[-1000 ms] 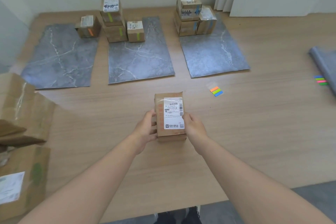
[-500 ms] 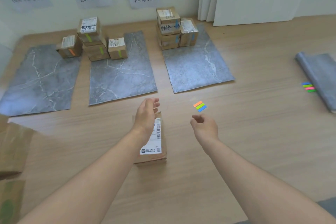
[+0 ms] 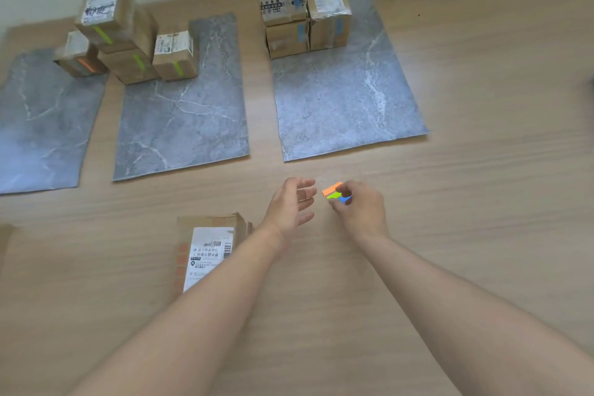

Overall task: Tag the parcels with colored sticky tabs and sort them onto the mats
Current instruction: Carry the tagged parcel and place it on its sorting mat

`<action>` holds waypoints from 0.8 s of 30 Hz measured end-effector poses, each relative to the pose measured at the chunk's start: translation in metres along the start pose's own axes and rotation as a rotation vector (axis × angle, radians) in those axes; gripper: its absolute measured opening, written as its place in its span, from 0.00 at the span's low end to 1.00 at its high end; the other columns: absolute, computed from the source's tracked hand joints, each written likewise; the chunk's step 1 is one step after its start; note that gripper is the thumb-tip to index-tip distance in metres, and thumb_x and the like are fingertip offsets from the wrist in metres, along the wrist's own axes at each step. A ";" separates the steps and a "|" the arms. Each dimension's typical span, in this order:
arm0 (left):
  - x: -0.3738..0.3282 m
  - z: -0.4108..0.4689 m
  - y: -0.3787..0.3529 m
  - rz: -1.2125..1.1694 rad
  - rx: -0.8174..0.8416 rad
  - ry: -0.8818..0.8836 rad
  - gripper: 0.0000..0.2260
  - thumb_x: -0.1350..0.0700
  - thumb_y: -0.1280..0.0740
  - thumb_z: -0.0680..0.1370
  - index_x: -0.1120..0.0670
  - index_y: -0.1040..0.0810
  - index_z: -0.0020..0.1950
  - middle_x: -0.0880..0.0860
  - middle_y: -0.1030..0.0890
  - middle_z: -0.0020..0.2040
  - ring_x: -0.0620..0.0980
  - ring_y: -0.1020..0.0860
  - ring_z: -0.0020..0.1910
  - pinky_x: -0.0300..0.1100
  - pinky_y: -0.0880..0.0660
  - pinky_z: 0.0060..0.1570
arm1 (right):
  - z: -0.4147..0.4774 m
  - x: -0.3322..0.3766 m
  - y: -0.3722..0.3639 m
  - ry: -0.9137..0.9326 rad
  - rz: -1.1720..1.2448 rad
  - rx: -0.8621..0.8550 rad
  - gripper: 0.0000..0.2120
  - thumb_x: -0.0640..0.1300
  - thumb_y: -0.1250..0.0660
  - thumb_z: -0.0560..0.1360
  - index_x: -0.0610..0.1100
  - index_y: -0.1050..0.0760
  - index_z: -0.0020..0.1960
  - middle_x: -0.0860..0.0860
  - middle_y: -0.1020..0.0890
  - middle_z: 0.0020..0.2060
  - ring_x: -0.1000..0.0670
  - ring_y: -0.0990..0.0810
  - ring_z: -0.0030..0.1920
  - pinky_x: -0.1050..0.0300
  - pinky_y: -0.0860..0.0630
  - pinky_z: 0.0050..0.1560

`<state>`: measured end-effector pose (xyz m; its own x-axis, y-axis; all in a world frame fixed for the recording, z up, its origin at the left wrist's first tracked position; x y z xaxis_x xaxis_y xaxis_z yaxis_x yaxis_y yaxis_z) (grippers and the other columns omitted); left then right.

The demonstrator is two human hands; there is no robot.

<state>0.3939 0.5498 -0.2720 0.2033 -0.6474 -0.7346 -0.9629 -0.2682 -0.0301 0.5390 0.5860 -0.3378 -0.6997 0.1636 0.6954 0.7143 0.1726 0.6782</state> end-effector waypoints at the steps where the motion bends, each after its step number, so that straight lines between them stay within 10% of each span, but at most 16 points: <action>1: 0.000 0.006 -0.004 0.001 0.001 0.007 0.17 0.48 0.46 0.84 0.52 0.20 0.59 0.56 0.20 0.63 0.53 0.23 0.65 0.52 0.25 0.64 | 0.006 -0.002 -0.003 0.013 -0.003 0.012 0.10 0.46 0.24 0.73 0.46 0.17 0.53 0.49 0.19 0.48 0.49 0.20 0.44 0.55 0.25 0.47; 18: -0.003 0.064 -0.018 0.013 0.131 0.131 0.21 0.45 0.48 0.84 0.52 0.24 0.68 0.59 0.25 0.71 0.52 0.26 0.69 0.50 0.31 0.71 | 0.041 -0.008 -0.011 -0.079 -0.002 0.085 0.08 0.43 0.20 0.68 0.49 0.19 0.43 0.57 0.18 0.34 0.56 0.21 0.36 0.61 0.27 0.40; 24: -0.005 0.062 -0.019 0.058 0.141 0.158 0.22 0.43 0.48 0.84 0.52 0.23 0.69 0.59 0.23 0.67 0.52 0.25 0.67 0.48 0.30 0.70 | 0.035 -0.010 -0.009 0.144 -0.222 0.072 0.02 0.39 0.28 0.73 0.43 0.18 0.46 0.47 0.24 0.38 0.40 0.22 0.41 0.54 0.34 0.37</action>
<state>0.3999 0.6029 -0.3099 0.1610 -0.7657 -0.6227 -0.9869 -0.1318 -0.0932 0.5394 0.6167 -0.3586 -0.8272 -0.0250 0.5614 0.5371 0.2586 0.8029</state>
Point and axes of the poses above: each hand's wrist, its own z-axis towards the middle knuckle, its own y-axis out of the back of the hand, x = y × z, the point moved 2 cm from there along z, towards the middle knuckle
